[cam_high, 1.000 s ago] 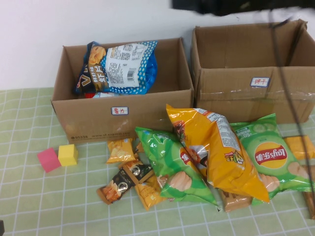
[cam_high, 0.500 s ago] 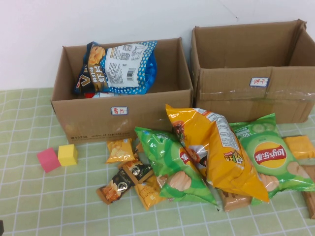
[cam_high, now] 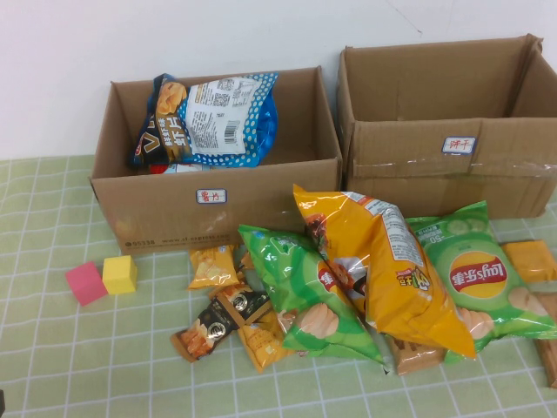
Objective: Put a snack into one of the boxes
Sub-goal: Pick up the biscuit
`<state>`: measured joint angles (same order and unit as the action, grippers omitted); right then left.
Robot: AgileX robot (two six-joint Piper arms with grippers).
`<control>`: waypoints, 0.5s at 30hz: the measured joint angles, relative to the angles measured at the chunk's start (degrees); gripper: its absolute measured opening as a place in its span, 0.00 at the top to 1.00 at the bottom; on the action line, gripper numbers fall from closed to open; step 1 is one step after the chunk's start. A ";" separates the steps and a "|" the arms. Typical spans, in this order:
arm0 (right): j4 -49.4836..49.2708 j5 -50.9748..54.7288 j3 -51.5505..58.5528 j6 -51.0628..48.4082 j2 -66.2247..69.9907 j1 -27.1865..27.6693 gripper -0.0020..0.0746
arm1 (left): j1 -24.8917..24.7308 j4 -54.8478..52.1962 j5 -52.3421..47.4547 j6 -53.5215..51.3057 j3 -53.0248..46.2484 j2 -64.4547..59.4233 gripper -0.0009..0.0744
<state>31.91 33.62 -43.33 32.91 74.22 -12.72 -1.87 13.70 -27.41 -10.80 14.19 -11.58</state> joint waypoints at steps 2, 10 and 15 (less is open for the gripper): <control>2.20 -2.56 2.97 4.35 1.64 0.00 0.96 | 0.00 0.00 0.00 0.00 0.00 0.00 0.99; 2.99 -4.36 3.88 11.13 10.62 0.00 0.96 | 0.00 0.00 0.00 0.00 0.00 0.00 0.99; 3.12 -4.98 3.88 13.28 15.31 0.00 0.96 | 0.00 0.00 0.00 0.00 0.00 0.00 0.99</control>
<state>35.04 28.64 -39.45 46.19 89.53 -12.72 -1.87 13.70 -27.41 -10.80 14.19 -11.58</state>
